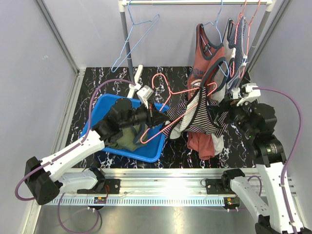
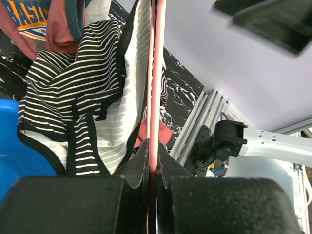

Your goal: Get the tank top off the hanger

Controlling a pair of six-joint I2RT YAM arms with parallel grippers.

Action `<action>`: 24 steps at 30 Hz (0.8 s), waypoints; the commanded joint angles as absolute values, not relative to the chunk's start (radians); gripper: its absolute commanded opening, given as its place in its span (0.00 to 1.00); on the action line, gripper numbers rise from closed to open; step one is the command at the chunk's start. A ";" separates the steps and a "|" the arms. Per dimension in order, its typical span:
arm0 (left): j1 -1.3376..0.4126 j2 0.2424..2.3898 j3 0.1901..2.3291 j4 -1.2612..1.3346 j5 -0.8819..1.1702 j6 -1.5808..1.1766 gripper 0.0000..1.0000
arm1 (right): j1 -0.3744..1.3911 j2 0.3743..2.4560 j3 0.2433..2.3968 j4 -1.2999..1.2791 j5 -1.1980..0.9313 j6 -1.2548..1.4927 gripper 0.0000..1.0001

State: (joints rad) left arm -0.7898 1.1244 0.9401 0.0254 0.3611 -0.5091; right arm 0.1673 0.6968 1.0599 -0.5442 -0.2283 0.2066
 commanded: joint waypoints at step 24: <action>-0.795 1.058 0.939 0.175 0.428 -0.526 0.00 | 0.170 0.861 0.900 -0.356 -0.460 0.112 0.00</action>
State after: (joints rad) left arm -0.7906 1.0927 0.9398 0.0784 0.3939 -0.5514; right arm 0.1673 0.8734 0.8860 -0.4034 -0.4580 0.1341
